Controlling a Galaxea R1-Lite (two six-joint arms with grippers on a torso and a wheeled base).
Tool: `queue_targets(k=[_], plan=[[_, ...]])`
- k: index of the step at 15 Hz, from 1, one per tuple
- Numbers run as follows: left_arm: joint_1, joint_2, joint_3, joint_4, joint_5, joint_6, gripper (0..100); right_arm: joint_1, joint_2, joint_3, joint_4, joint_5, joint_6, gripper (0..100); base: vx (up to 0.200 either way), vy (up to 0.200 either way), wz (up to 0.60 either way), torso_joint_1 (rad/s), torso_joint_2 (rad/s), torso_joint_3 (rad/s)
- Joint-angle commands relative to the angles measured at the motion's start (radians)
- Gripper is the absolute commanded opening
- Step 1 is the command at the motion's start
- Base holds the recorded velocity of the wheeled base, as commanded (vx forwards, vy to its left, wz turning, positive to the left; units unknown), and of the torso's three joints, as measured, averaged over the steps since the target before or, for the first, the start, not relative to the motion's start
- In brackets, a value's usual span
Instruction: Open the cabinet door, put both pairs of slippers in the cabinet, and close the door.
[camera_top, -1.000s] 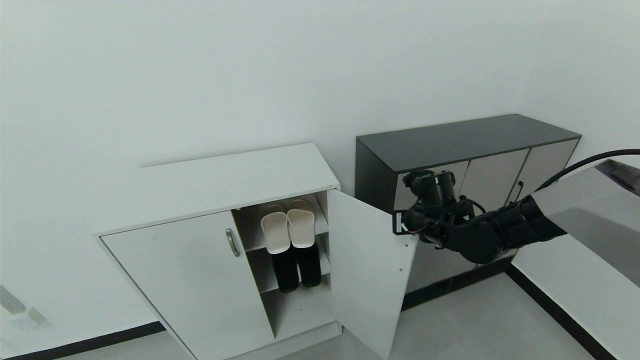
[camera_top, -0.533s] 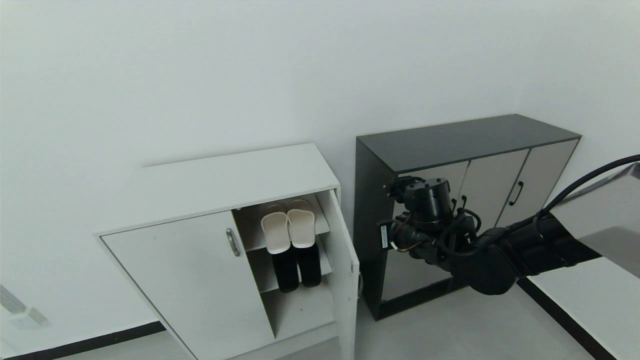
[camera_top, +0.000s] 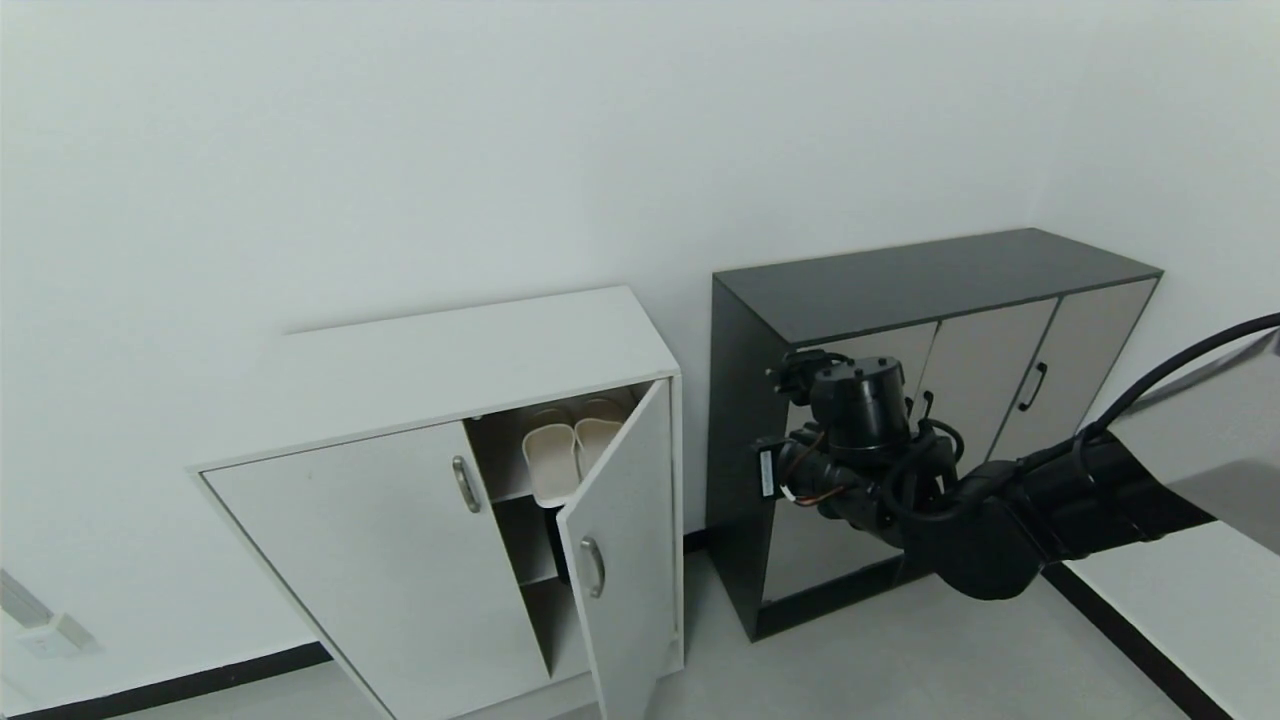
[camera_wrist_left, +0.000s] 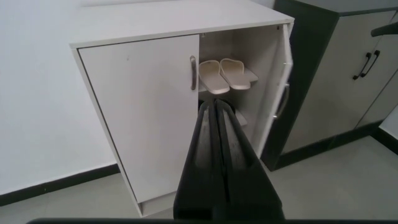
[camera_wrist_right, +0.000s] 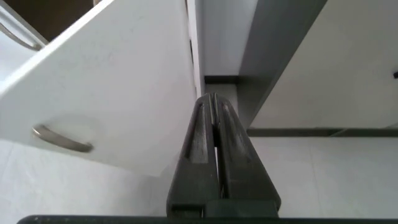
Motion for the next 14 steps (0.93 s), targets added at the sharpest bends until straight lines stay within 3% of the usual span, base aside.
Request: queue_targets(k=[1, 5, 13, 14], plan=[[0.000, 0.000, 0.000, 0.000, 0.000, 0.000, 0, 0.013, -0.001, 0.008, -0.008, 0.001, -0.001, 0, 0.000, 0.000, 0.00, 0.000, 0.00, 0.000], [0.000, 0.000, 0.000, 0.000, 0.000, 0.000, 0, 0.022, 0.002, 0.011, -0.031, 0.002, -0.027, 0, 0.000, 0.000, 0.00, 0.000, 0.00, 0.000], [0.000, 0.000, 0.000, 0.000, 0.000, 0.000, 0, 0.046, 0.015, 0.018, -0.037, 0.005, -0.026, 0, 0.000, 0.000, 0.60, 0.001, 0.00, 0.004], [0.000, 0.000, 0.000, 0.000, 0.000, 0.000, 0, 0.046, 0.016, 0.034, -0.066, 0.022, -0.026, 0, 0.000, 0.000, 0.00, 0.000, 0.00, 0.000]])
